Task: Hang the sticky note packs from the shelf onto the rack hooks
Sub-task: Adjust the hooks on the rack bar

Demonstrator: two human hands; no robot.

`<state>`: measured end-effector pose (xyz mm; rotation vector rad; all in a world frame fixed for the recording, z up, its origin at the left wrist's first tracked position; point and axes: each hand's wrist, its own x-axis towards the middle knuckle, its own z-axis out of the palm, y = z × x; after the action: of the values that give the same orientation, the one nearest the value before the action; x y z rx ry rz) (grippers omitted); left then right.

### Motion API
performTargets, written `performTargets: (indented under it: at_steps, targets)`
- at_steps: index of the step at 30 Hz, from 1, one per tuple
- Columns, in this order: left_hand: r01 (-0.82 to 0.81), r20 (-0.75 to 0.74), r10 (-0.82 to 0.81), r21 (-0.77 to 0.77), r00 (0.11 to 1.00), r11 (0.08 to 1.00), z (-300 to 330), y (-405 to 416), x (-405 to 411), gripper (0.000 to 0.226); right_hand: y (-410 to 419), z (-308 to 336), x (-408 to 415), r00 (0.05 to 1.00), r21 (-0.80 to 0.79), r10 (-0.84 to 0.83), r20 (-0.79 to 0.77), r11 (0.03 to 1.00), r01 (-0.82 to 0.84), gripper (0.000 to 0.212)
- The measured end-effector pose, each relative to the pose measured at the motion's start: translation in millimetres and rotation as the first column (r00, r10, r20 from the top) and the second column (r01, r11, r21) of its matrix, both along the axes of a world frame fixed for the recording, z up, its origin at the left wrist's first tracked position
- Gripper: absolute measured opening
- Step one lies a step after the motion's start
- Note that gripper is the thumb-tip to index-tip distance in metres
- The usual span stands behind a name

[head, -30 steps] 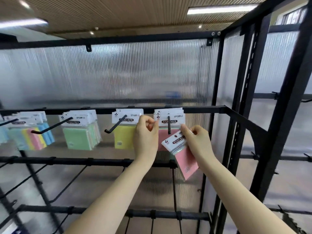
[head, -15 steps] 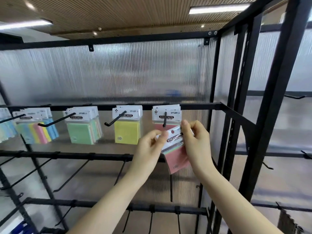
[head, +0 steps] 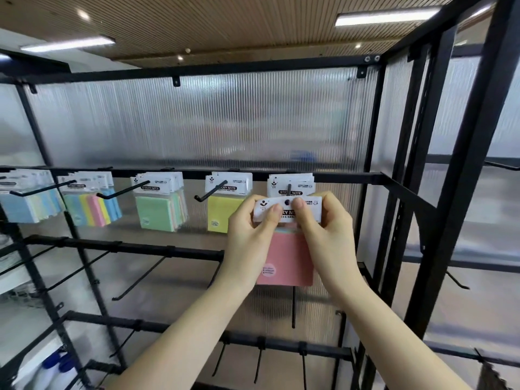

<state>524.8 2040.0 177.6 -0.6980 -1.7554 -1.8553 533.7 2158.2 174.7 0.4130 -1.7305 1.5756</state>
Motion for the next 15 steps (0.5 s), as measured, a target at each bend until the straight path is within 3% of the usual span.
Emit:
performTargets:
  at_steps: [4, 7, 12, 15]
  targets:
    - [-0.008, 0.018, 0.007, 0.036, 1.000, 0.999, -1, 4, -6, 0.026, 2, 2, -7, 0.999, 0.019, -0.015, 0.035, 1.000, 0.014, 0.020]
    - [0.000, 0.050, -0.002, 0.028, 0.999, 1.000, -8, 4, -13, 0.015, 5, -1, -12, 0.998, 0.030, -0.009, 0.067, 1.000, 0.007, 0.022]
    - [-0.113, 0.077, 0.112, 0.012, 0.991, 0.994, -17, 7, -29, 0.007, 10, -8, -21, 0.994, 0.028, -0.020, 0.105, 0.999, 0.017, 0.006]
    - [-0.168, 0.093, 0.162, 0.057, 0.982, 0.984, -19, 10, -40, 0.026, 13, -14, -29, 0.990, 0.012, -0.055, 0.131, 0.998, 0.054, 0.021]
